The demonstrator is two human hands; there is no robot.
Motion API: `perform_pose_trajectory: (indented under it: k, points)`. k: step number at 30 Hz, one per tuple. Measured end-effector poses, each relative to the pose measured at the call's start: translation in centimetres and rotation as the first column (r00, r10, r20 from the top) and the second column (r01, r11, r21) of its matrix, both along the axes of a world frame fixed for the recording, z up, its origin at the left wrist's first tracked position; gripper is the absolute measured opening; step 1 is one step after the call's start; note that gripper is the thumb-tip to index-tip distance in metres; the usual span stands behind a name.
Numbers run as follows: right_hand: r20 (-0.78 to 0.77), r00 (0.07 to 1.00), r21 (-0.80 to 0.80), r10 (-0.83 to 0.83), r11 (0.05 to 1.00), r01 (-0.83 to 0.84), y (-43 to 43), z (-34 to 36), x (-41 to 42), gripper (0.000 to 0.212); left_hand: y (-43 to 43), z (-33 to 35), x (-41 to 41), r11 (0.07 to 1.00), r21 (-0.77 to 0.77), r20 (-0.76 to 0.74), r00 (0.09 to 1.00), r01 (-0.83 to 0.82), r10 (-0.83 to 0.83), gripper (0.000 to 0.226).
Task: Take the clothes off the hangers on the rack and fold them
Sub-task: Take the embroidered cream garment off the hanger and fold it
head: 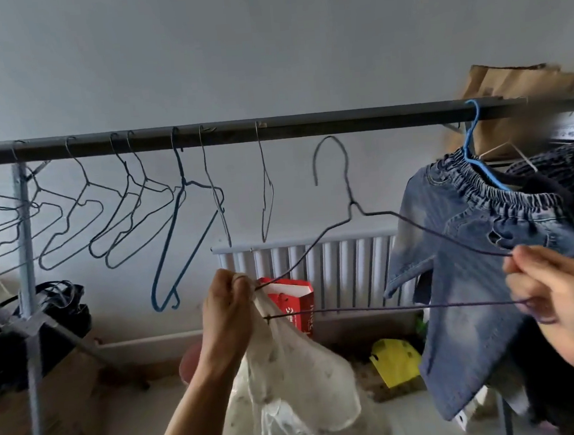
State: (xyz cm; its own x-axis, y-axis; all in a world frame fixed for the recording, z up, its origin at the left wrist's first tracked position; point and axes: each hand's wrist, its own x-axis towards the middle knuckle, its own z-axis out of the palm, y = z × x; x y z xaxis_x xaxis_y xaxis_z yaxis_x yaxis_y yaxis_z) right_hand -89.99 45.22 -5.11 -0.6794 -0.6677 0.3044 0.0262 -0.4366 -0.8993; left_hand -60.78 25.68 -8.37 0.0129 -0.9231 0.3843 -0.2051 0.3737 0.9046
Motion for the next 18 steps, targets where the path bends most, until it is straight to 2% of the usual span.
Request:
perform_pose_trajectory:
  k: [2, 5, 7, 10, 13, 15, 18]
  points:
    - [0.008, 0.996, -0.007, -0.088, 0.996, 0.088, 1.1, 0.5, -0.4, 0.029, 0.2, -0.2, 0.0, 1.0, -0.022, 0.062, 0.998, 0.014, -0.013, 0.012]
    - [0.028, 0.975, 0.007, -0.222, 0.975, 0.222, 2.0, 1.6, -1.1, 0.038, 0.4, -0.4, 0.0, 0.983, -0.177, 0.221, 0.971, -0.047, 0.086, 0.015]
    - [-0.003, 0.954, 0.007, -0.299, 0.954, 0.299, 1.9, 2.5, -1.3, 0.036, 0.4, -0.2, 0.0, 0.968, -0.246, 0.265, 0.956, -0.056, 0.123, 0.017]
    - [-0.17, 0.885, -0.046, -0.434, 0.9, 0.433, 0.3, 3.1, -0.7, 0.037, 0.8, 0.6, 0.0, 0.983, -0.181, 0.22, 0.975, 0.02, 0.021, 0.019]
    - [-0.354, 0.802, -0.132, -0.481, 0.875, 0.466, -3.4, 4.4, 1.5, 0.028, 1.1, 1.4, 0.1, 0.987, -0.155, 0.186, 0.982, 0.042, -0.013, 0.019]
    - [-0.454, 0.759, -0.153, -0.467, 0.88, 0.45, -6.4, 5.4, 3.2, 0.028, 1.0, 1.9, 0.3, 0.991, -0.123, 0.162, 0.986, 0.048, -0.028, 0.018]
    - [-0.578, 0.713, -0.049, -0.396, 0.89, 0.454, -9.9, 5.2, 4.7, 0.03, 0.5, 2.5, 0.8, 0.995, -0.075, 0.106, 0.992, 0.072, -0.063, 0.015]
